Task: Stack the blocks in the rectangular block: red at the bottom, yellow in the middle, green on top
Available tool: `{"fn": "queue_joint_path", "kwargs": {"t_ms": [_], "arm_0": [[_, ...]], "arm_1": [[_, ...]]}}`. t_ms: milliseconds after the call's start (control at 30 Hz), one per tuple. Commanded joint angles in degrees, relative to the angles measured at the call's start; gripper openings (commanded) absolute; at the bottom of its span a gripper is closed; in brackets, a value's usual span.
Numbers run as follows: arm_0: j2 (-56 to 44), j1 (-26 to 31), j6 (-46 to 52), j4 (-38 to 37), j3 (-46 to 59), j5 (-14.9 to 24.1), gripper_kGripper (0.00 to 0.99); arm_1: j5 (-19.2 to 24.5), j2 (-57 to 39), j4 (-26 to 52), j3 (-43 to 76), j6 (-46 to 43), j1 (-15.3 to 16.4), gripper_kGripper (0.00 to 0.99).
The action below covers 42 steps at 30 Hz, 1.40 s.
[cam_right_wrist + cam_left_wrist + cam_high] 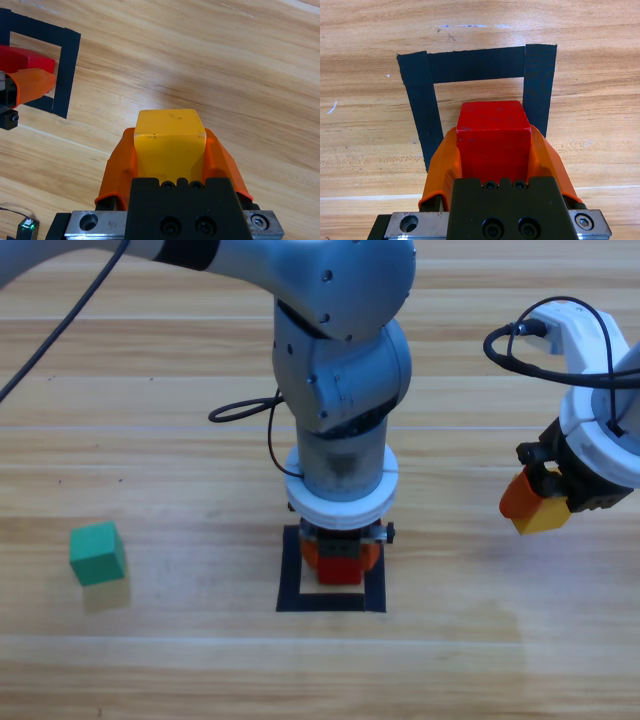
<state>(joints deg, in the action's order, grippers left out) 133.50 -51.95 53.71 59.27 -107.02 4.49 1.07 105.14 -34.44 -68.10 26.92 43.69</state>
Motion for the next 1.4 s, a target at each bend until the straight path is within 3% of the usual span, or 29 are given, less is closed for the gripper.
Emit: {"fn": "queue_joint_path", "kwargs": {"t_ms": [33, 433, 500, 533, 567, 600, 633, 667, 700, 1067, 1400], "arm_0": [[2.8, -1.3, 0.5, -0.8, 1.5, 0.0, 0.028], [1.8, -1.1, 0.5, -3.0, 4.9, 0.0, 0.044], [1.8, -1.1, 0.5, -3.2, 4.9, 0.0, 0.089], [1.8, -1.1, 0.6, -3.5, 5.0, 0.0, 0.17], [1.9, -1.1, 0.6, -3.7, 4.7, 0.0, 0.331], [2.0, -1.1, 0.6, -3.7, 4.4, 0.0, 0.62], [2.0, -1.1, 0.9, -3.7, 4.5, 0.0, 0.845], [2.0, -1.1, 1.0, -3.7, 4.5, 0.0, 0.95], [2.0, -1.1, 1.0, -3.7, 4.5, 0.0, 0.985], [-1.4, -1.1, 1.5, -3.6, 4.2, 0.6, 0.99], [-19.4, 0.6, 2.1, -1.7, 1.0, 5.6, 0.99]], "arm_1": [[-0.6, 0.4, 1.1, 1.3, -0.6, 1.5, 0.0], [-0.7, 0.4, 1.2, 1.3, -0.6, 1.4, 0.0], [-0.7, 0.4, 1.2, 1.3, -0.6, 1.5, 0.0], [-0.6, 0.4, 1.2, 1.3, -0.6, 1.4, 0.0], [-0.6, 0.4, 1.2, 1.3, -0.6, 1.4, 0.0], [-0.6, 0.5, 1.3, 1.3, -0.6, 1.4, 0.0], [-0.6, 0.5, 1.3, 1.3, -0.6, 1.5, 0.0], [-0.6, 0.6, 1.4, 1.4, -0.6, 1.5, 0.0], [-0.5, 0.7, 1.6, 1.5, -0.6, 1.4, 0.0], [-0.3, 0.8, 1.7, 1.3, -0.5, 1.4, 0.0], [2.8, 0.8, 0.3, -0.2, 2.5, 3.1, 0.0]]}}
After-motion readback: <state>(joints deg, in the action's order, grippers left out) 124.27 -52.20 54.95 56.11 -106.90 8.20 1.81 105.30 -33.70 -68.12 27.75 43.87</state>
